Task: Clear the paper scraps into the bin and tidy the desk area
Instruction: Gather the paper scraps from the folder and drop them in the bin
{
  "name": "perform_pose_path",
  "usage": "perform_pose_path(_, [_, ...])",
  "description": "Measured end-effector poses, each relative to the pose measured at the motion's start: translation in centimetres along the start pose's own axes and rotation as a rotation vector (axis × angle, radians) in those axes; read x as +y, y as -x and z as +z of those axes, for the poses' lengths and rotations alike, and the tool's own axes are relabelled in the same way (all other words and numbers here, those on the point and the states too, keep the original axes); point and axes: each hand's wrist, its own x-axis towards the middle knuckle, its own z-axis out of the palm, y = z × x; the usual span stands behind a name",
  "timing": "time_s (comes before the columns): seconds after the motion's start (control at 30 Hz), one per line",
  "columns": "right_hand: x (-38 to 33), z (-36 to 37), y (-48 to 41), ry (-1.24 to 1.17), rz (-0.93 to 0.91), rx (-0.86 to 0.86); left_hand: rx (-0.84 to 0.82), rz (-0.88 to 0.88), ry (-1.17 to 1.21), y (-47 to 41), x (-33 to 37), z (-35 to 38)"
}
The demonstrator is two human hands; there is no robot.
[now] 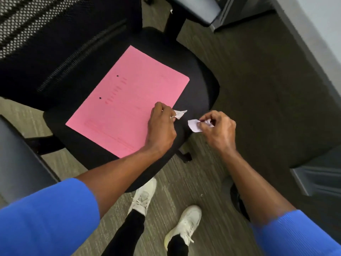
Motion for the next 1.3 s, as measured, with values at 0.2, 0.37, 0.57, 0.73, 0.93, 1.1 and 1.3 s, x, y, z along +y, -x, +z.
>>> perform_pose_path(0.2, [8.4, -3.2, 6.5, -0.093, 0.241, 0.061, -0.087, 0.097, 0.027, 3.7, 4.7, 5.7])
perform_pose_path(0.37, [15.4, -5.0, 10.9, -0.188, 0.459, 0.058, -0.198, 0.133, 0.019, 7.8, 8.6, 11.2])
perform_pose_path(0.57, [22.5, -7.3, 15.7, -0.183, 0.615, 0.182, -0.424, 0.042, -0.034, 13.0, 12.7, 17.5])
perform_pose_path(0.73, [28.3, -8.1, 18.5, -0.156, 0.691, 0.229, -0.638, -0.066, -0.078, 15.9, 14.8, 23.1])
perform_pose_path(0.93, [33.8, -9.0, 20.5, -0.119, 0.780, 0.297, -0.807, -0.053, -0.058, 17.9, 16.7, 29.3])
perform_pose_path(1.1, [40.0, -7.8, 21.5, -0.117, 0.828, 0.229, -0.866, 0.000, -0.114, 19.6, 17.2, 33.9])
perform_pose_path(1.3, [43.3, -7.6, 21.4, -0.145, 0.837, 0.184, -0.938, -0.018, -0.164, 21.4, 16.7, 38.1])
